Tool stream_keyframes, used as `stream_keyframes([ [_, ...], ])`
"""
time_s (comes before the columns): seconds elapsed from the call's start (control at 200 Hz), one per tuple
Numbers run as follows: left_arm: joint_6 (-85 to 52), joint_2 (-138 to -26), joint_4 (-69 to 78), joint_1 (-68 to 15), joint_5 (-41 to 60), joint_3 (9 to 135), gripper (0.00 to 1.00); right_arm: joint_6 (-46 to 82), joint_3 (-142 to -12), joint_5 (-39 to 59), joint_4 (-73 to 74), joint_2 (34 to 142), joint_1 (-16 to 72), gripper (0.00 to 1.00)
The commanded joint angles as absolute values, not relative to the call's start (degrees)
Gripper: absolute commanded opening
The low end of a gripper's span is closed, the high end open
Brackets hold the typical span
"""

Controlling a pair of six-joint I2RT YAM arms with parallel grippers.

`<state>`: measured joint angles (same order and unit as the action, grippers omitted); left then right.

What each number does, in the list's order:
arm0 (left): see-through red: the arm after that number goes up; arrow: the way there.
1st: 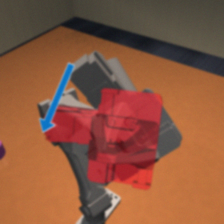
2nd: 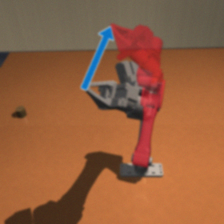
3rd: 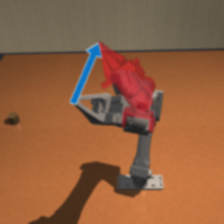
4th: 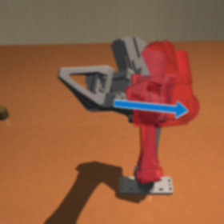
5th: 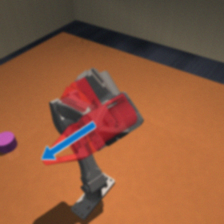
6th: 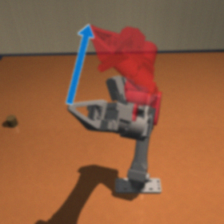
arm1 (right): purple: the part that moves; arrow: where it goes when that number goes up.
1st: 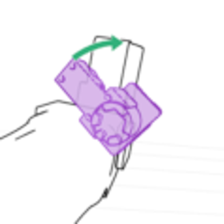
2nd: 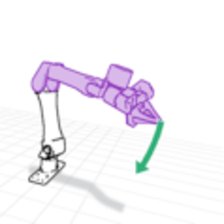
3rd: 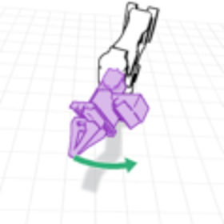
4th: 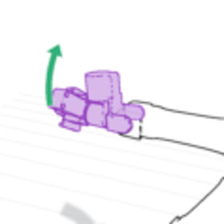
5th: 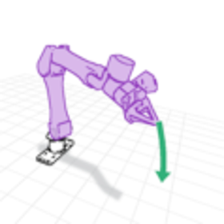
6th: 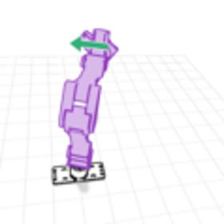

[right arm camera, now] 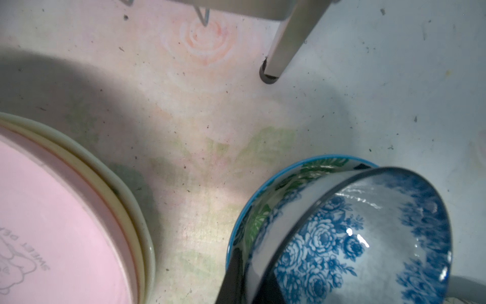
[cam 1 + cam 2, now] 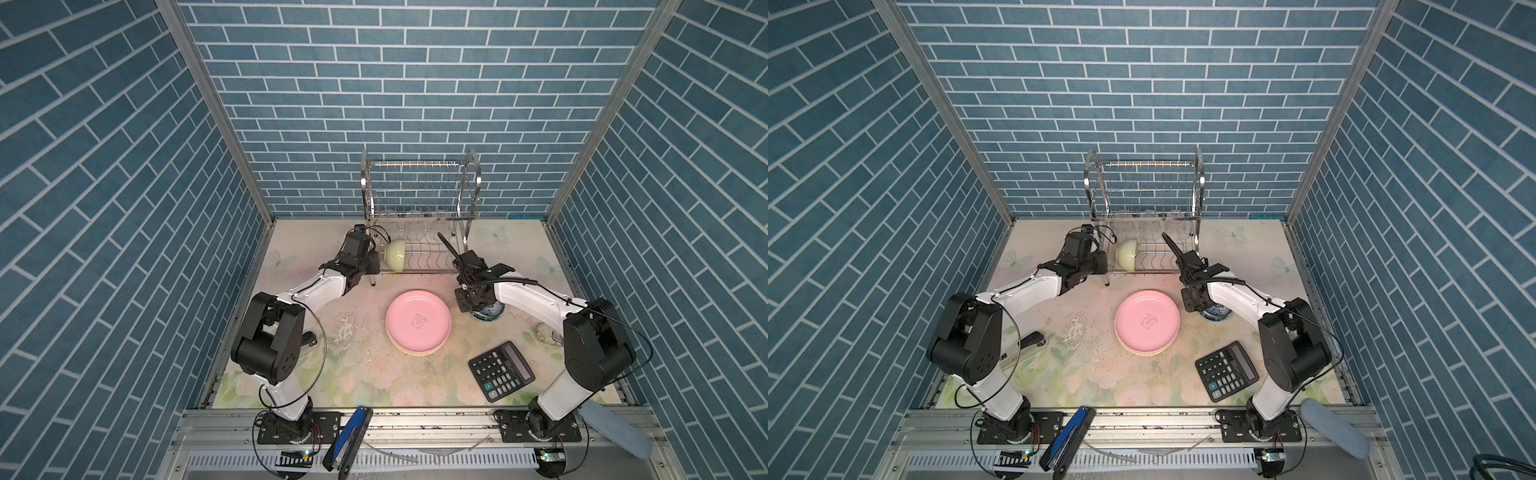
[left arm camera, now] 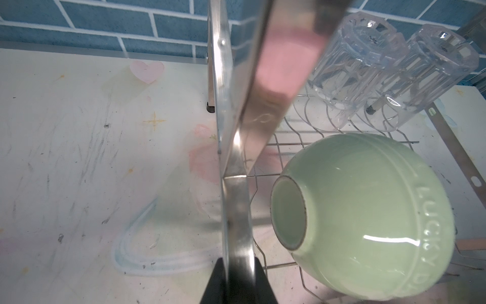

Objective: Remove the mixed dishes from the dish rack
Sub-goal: 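Carry the blue floral bowl down onto the leaf-pattern bowl, then open the right gripper and raise it back toward the rack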

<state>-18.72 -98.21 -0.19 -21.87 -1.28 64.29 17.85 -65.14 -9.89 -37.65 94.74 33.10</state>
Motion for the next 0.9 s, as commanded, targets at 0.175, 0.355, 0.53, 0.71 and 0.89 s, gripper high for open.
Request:
stream_keyframes([
  [0.175,-22.05,-97.19,0.69,-21.16,-1.01,63.46,0.10,19.58,-63.53,-9.06,-35.76,95.27,33.05,0.19],
  [0.355,-21.94,-97.21,0.35,-21.18,-1.32,63.63,0.10,19.51,-63.50,-8.61,-35.76,95.93,33.04,0.28],
  [0.53,-22.02,-97.67,0.36,-21.18,-1.41,63.63,0.10,19.48,-63.45,-9.04,-36.45,94.87,33.05,0.33],
  [0.71,-22.24,-98.00,0.55,-21.18,-1.14,63.81,0.10,19.75,-63.41,-8.81,-37.55,91.35,33.05,0.34],
  [0.89,-22.34,-98.00,0.70,-21.25,-1.02,63.90,0.10,20.49,-63.70,-7.61,-37.28,85.95,33.05,0.33],
])
